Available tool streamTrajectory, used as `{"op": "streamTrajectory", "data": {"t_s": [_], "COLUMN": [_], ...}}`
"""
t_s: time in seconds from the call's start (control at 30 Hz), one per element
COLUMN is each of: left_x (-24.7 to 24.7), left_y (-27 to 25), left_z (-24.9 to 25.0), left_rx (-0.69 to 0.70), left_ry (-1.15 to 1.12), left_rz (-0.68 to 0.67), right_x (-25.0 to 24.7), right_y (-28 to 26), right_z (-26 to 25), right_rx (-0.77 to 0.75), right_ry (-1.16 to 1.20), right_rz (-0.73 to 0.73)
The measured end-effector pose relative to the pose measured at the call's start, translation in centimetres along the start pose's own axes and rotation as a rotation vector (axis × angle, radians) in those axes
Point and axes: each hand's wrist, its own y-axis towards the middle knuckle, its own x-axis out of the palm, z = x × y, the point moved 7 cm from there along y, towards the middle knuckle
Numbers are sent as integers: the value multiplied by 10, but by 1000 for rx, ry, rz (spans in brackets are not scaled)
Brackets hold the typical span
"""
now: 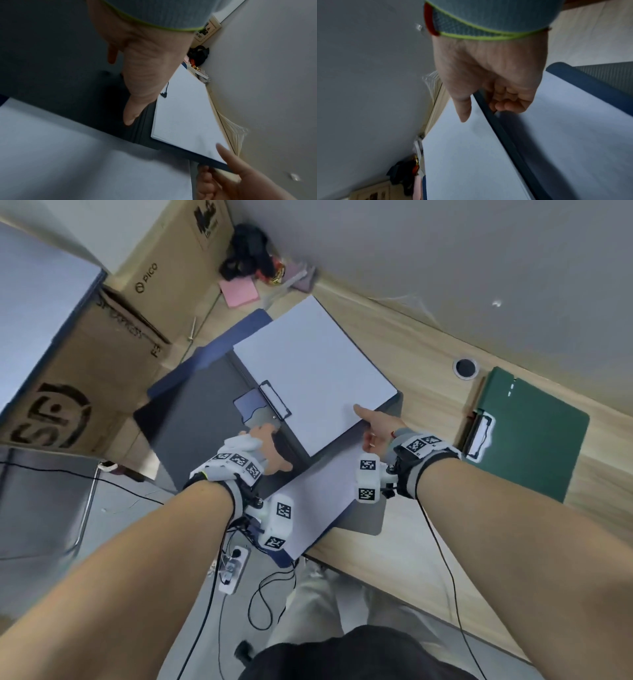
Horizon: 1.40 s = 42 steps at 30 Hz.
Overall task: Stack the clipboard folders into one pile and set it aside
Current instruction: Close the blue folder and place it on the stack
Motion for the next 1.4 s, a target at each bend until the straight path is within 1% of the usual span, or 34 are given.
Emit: {"op": "streamTrajectory", "data": {"t_s": [0.07,0.13,0.23,0.3,0.33,0.4,0.43,0.5,0.53,0.57,0.6,0.67,0.73,0.83,0.87,0.9,0.97,1.0,1.03,1.07,1.1,1.13,1.17,1.23,1.3,1.33,1.4], "left_x": [-3,-8,-18,-28,-31,-35,-35,-35,-34,-30,-25,-19,-23,-33,-33,-36,-41,-42,-41,-37,-35,-34,-34,-31,-25,-22,-26], "left_y": [-1,-2,-6,-12,-14,-22,-26,-34,-37,-38,-39,-38,-34,-28,-24,-23,-19,-18,-17,-18,-21,-25,-25,-22,-16,-11,-7], "left_z": [6,16,35,53,63,80,91,111,122,132,142,156,156,129,118,107,88,80,76,72,70,69,66,58,51,49,53], "left_rx": [25,51,68,121,167,246,283,326,343,356,368,387,358,217,162,104,-16,-67,-112,-150,-178,-188,-193,-196,-216,-195,-79], "left_ry": [-11,-79,-188,-237,-245,-181,-99,95,154,172,143,-16,-156,-259,-287,-335,-513,-653,-827,-1040,-1247,-1390,-1429,-1402,-1280,-1158,-786], "left_rz": [-8,-5,37,77,74,6,-13,-11,2,2,-9,-13,72,156,176,204,273,286,267,229,185,150,143,171,195,219,244], "right_x": [5,3,-8,-28,-42,-67,-82,-107,-117,-125,-130,-139,-147,-154,-154,-151,-135,-123,-115,-108,-105,-104,-106,-112,-117,-121,-122], "right_y": [-3,-8,-20,-37,-44,-51,-55,-63,-65,-69,-73,-84,-94,-108,-112,-115,-117,-117,-115,-110,-103,-96,-87,-64,-42,-32,-14], "right_z": [-8,-18,-37,-49,-54,-62,-64,-65,-65,-65,-64,-66,-69,-76,-76,-75,-63,-54,-44,-34,-26,-20,-17,-11,-2,3,10], "right_rx": [-54,-122,-230,-296,-327,-364,-377,-402,-416,-437,-460,-528,-611,-757,-790,-811,-779,-730,-671,-608,-545,-499,-469,-419,-336,-287,-213], "right_ry": [-63,-104,75,145,157,206,237,257,255,259,244,199,84,-202,-269,-328,-463,-555,-664,-759,-827,-854,-859,-858,-871,-841,-709], "right_rz": [-23,-29,-72,-65,-41,-19,-3,25,35,35,36,44,78,125,105,54,-140,-228,-271,-294,-287,-252,-181,-31,87,120,154]}}
